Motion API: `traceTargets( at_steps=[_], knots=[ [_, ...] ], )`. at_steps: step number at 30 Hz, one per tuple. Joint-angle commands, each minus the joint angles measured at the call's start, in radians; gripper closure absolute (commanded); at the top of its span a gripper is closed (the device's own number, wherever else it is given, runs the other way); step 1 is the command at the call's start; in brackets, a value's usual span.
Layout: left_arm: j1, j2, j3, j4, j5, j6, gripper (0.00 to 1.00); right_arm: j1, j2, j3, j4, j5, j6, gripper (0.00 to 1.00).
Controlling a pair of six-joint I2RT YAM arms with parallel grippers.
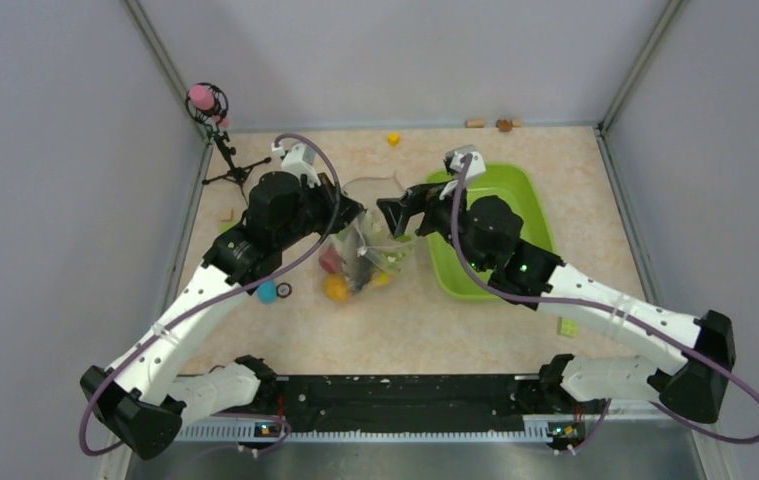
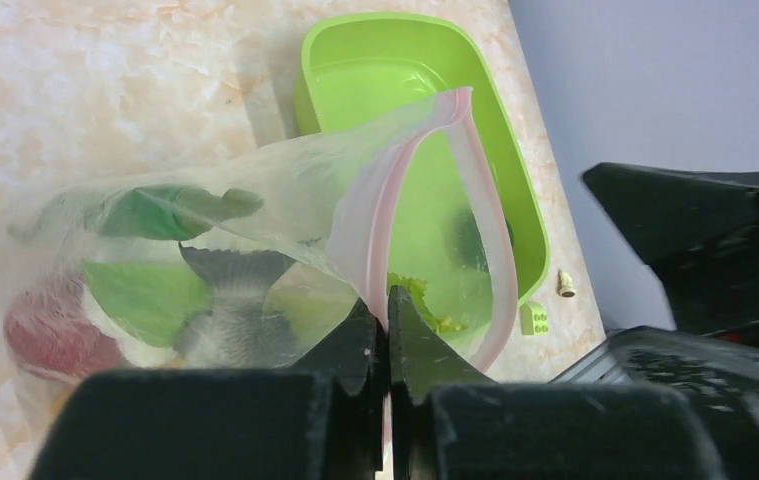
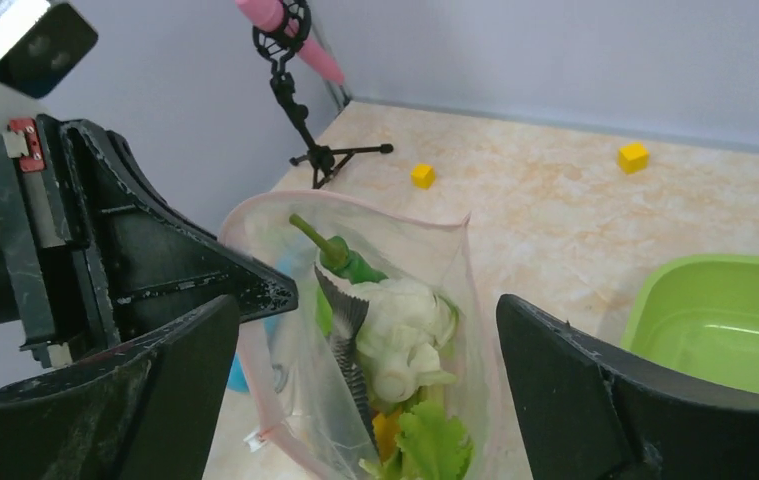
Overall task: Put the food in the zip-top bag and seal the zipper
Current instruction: Place the fake vegetable in the zipper food storage bag, then pick up the fake fruit from the bin.
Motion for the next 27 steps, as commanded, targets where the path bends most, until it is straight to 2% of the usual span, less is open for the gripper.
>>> traceTargets(
  at_steps=[1, 4, 7, 10, 13, 16, 21, 27],
  knots=[
    [0.001, -0.035, -0.014, 0.113, -0.021, 0.026, 1.00, -0.014, -0.065, 0.040, -0.112, 0.058, -0.002, 0.01],
    [0.002, -0.031, -0.028, 0.139, -0.015, 0.038, 1.00, -0.079, -0.071, 0.084, -0.318, 0.119, 0.044, 0.01],
    [0.002, -0.026, -0.041, 0.165, -0.009, 0.051, 1.00, -0.191, -0.077, 0.074, -0.495, 0.107, 0.144, 0.01],
    [0.002, -0.018, -0.043, 0.177, -0.009, 0.066, 1.00, -0.258, -0.120, -0.003, -0.588, 0.093, 0.197, 0.01],
    [0.003, -0.016, -0.043, 0.180, -0.012, 0.092, 1.00, -0.283, -0.163, -0.068, -0.683, 0.182, 0.237, 0.01],
    [0.003, -0.014, -0.052, 0.192, -0.008, 0.115, 1.00, -0.367, -0.164, -0.091, -0.798, 0.189, 0.282, 0.01],
    [0.008, -0.001, -0.056, 0.197, 0.002, 0.135, 1.00, -0.502, -0.084, -0.118, -0.870, 0.159, 0.301, 0.01],
    [0.013, 0.000, -0.064, 0.198, 0.014, 0.145, 1.00, -0.555, 0.048, -0.110, -0.861, 0.134, 0.299, 0.01]
  ],
)
